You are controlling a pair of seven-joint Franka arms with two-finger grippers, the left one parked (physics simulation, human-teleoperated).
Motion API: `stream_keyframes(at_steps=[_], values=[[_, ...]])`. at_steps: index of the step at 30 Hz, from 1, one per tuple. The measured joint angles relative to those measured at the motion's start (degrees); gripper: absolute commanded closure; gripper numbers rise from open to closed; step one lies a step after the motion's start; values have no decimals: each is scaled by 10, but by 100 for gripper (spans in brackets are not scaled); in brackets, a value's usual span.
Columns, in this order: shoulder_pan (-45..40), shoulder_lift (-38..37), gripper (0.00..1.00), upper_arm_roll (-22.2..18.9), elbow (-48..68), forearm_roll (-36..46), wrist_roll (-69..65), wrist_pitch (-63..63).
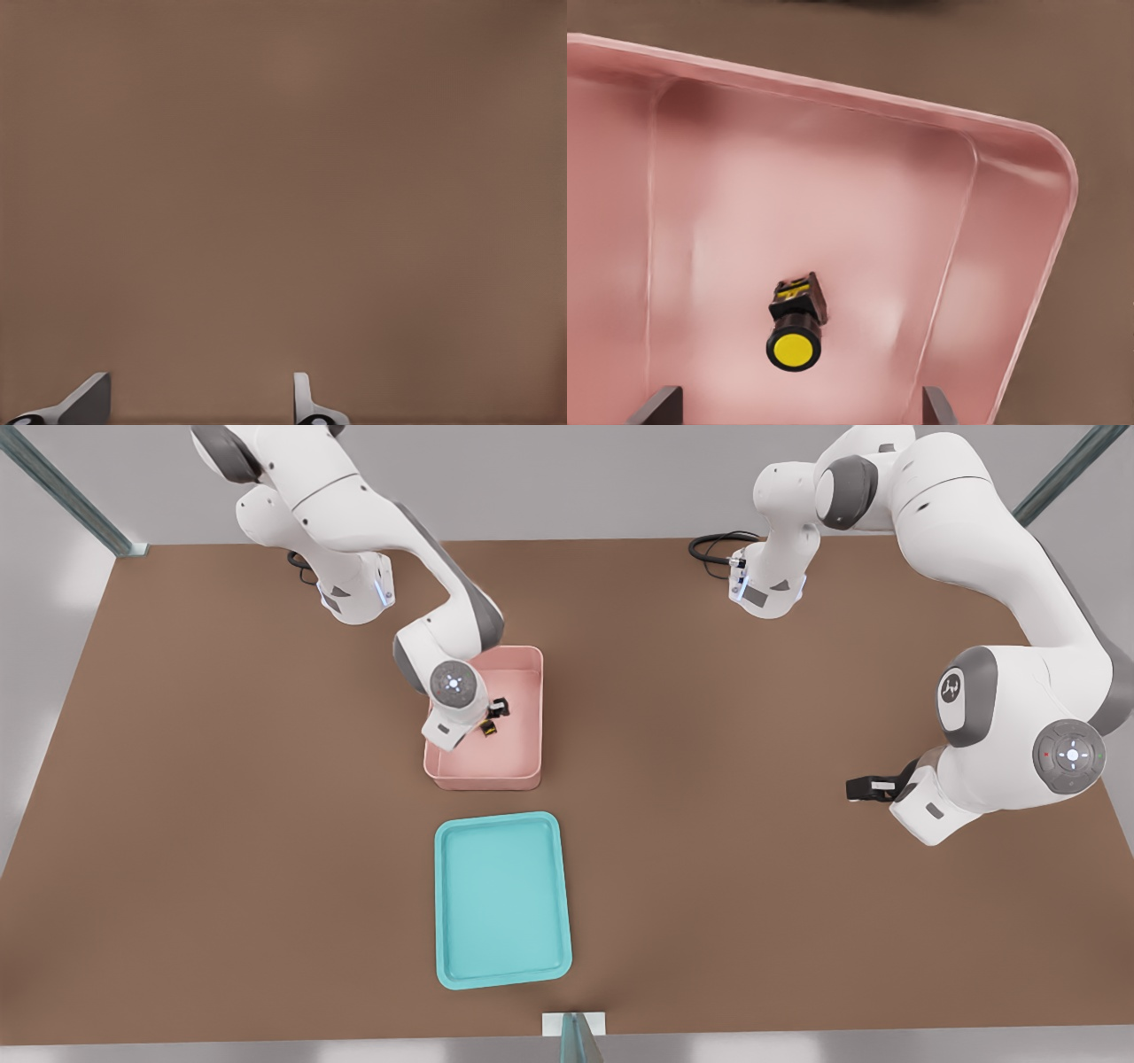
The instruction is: The left arm remains still, and the right arm places the button from the box into the tray
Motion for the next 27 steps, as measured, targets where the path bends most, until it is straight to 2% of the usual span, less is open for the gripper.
stream_keyframes(at_steps=[10, 27], values=[[4, -4, 0, 19, -121, -1, 6, 175], [11, 6, 0, 32, -191, -2, 5, 366]])
